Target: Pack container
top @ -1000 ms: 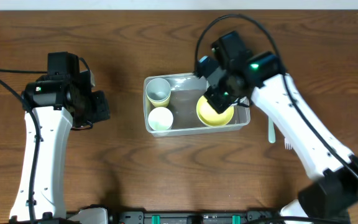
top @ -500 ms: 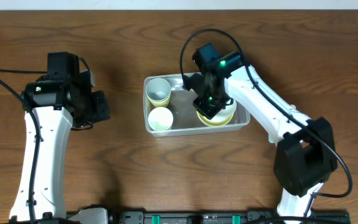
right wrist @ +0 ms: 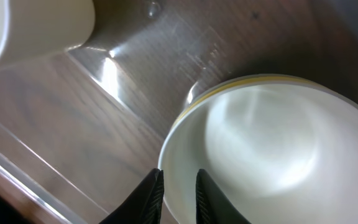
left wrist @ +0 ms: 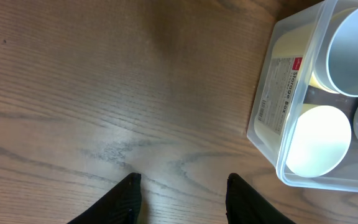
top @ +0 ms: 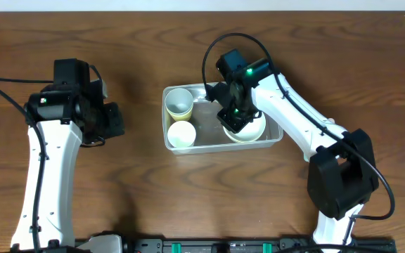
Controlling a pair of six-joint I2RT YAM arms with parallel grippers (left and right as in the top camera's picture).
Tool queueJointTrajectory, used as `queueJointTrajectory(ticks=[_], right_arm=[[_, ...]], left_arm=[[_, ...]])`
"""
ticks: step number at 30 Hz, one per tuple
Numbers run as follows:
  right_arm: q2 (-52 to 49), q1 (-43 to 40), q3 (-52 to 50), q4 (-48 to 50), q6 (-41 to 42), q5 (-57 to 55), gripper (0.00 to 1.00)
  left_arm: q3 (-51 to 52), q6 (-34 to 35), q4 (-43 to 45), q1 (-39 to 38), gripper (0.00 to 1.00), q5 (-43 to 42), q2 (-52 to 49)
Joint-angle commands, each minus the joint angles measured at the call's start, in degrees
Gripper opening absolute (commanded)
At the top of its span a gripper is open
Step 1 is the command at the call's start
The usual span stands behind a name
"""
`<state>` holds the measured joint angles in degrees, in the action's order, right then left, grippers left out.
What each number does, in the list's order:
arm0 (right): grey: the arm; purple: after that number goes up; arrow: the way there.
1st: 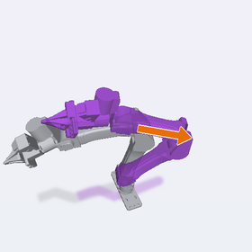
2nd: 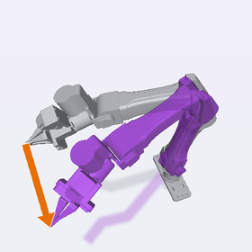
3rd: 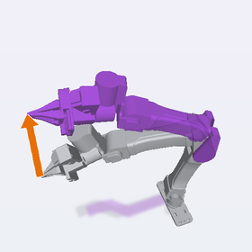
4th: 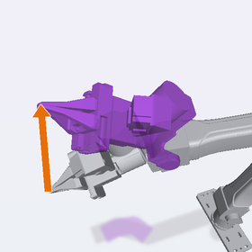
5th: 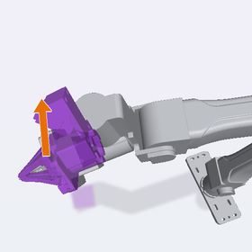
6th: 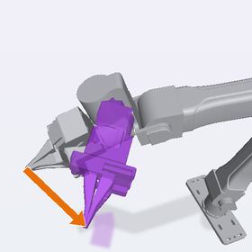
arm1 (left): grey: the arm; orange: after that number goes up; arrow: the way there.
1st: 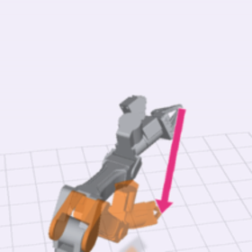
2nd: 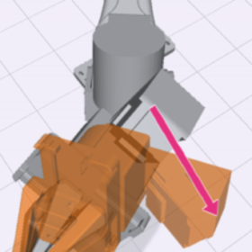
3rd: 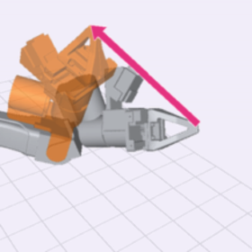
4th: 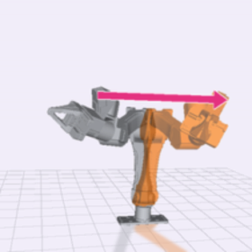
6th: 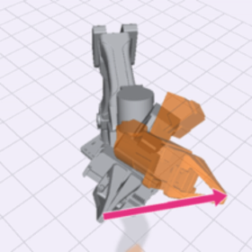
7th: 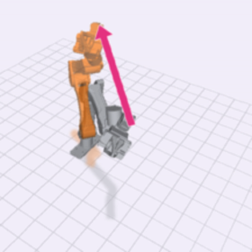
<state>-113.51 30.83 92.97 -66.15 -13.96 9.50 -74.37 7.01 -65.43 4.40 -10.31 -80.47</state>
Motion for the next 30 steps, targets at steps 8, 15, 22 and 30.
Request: queueJointTrajectory(ticks=[8,15,22,30], right_arm=[[3.7,0.9,3.8,-5.4,-4.5,6.6,0.12],[3.7,2.5,3.2,-5.6,-4.5,10.1,0.08],[3.3,3.0,1.8,-5.1,-4.6,10.0,0.09],[-0.4,3.0,0.3,-4.9,-4.5,10.0,0.09]], left_arm=[[-0.1,-1.0,-0.3,0.3,0.45,0.5,0.0],[-0.1,-1.0,-0.3,0.3,0.45,0.5,0.0],[-0.1,-1.0,-0.3,0.3,0.45,0.5,0.0],[-0.1,-1.0,-0.3,0.3,0.45,0.5,0.0]])
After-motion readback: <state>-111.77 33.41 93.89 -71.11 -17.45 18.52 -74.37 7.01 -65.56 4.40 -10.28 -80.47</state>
